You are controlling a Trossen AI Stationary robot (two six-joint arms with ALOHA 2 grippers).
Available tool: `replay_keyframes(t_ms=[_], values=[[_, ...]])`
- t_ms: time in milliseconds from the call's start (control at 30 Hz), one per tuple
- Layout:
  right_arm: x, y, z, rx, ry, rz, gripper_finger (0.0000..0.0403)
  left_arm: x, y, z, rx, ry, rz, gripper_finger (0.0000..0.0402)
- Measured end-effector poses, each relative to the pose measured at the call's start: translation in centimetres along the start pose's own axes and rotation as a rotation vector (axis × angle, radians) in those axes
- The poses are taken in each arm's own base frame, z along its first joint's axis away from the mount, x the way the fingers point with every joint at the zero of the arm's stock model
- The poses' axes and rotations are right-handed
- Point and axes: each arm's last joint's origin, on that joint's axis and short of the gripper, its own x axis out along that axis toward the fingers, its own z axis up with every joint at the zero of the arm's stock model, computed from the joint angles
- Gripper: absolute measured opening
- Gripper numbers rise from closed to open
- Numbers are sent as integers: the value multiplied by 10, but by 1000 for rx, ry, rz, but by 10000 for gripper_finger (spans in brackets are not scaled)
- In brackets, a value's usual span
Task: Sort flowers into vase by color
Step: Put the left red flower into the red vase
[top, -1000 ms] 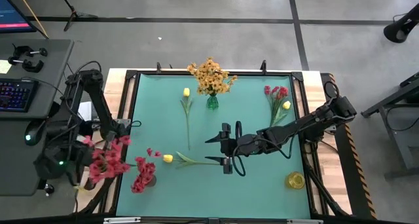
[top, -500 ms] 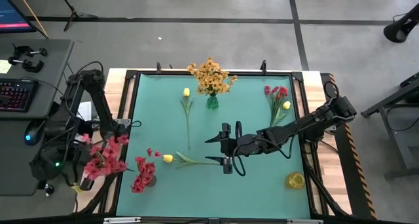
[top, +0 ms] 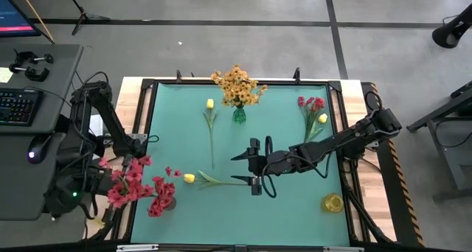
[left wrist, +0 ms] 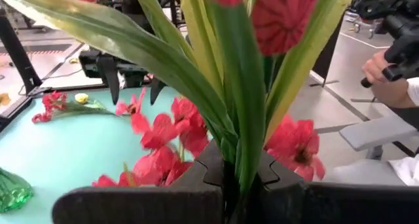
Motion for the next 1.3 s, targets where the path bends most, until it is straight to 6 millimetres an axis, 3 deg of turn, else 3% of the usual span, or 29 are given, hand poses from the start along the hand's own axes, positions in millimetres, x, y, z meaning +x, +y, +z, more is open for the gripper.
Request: replay_keyframes(t_ms=[233,900,1067,1300], values=[[0,0,0,0,0,0,256,1,-4,4,-15,-10,-30,0],[0,0,0,0,3,0,256,14,-23,-24,-25,52,45,2],[0,0,0,4,3,0,256,14,-22,-23,-71,28,69,31],[0,0,0,21,3,0,256,13,-22,-22,-74,24,71,104]])
